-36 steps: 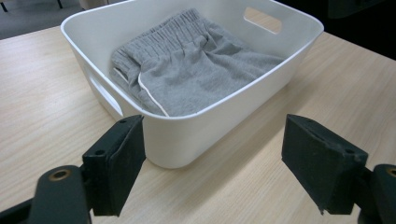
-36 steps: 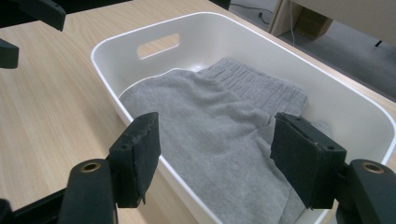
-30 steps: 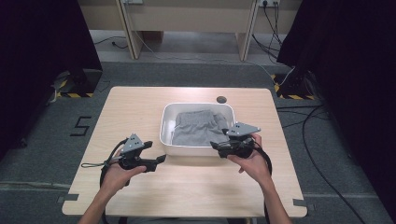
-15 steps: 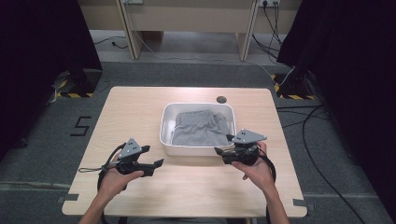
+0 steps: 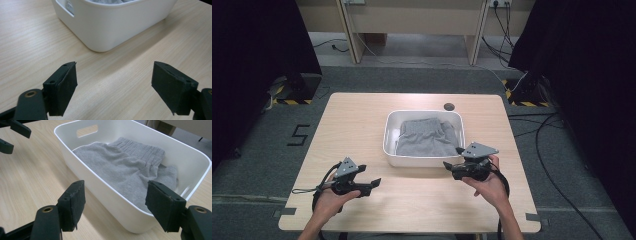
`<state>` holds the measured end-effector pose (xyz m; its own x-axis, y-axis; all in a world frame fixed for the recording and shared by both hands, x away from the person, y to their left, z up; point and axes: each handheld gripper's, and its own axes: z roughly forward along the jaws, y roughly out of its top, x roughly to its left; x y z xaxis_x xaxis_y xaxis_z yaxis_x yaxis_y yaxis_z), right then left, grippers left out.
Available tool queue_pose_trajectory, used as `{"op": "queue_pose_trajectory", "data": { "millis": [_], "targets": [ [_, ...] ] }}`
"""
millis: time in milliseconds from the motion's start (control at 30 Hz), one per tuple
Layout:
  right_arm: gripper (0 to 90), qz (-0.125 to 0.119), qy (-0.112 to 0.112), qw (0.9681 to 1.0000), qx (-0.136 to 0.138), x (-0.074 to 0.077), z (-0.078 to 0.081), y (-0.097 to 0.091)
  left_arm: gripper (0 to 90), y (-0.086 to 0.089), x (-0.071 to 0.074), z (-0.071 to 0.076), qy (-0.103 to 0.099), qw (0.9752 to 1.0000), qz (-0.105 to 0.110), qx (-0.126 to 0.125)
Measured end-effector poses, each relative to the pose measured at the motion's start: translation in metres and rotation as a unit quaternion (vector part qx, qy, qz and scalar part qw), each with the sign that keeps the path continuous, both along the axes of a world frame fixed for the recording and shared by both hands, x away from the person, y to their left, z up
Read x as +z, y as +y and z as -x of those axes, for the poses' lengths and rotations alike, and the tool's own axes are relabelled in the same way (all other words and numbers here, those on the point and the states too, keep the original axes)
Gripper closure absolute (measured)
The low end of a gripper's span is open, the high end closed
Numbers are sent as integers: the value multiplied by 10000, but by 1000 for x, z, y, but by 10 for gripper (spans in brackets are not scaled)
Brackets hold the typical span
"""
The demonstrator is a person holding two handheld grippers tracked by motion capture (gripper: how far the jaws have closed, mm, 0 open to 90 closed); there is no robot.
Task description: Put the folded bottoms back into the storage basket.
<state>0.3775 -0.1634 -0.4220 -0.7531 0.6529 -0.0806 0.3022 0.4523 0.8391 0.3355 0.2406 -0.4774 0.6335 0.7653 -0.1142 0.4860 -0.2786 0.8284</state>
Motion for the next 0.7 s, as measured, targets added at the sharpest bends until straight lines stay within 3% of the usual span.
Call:
{"op": "queue_pose_trajectory", "data": {
  "millis": [433,700],
  "targets": [
    [327,103,117,9997,-163,-10,13,-11,200,9,-19,10,144,9997,-163,98],
    [325,196,247,9993,-218,-27,23,-19,200,7,-30,10,287,9992,-264,74]
  ]
}}
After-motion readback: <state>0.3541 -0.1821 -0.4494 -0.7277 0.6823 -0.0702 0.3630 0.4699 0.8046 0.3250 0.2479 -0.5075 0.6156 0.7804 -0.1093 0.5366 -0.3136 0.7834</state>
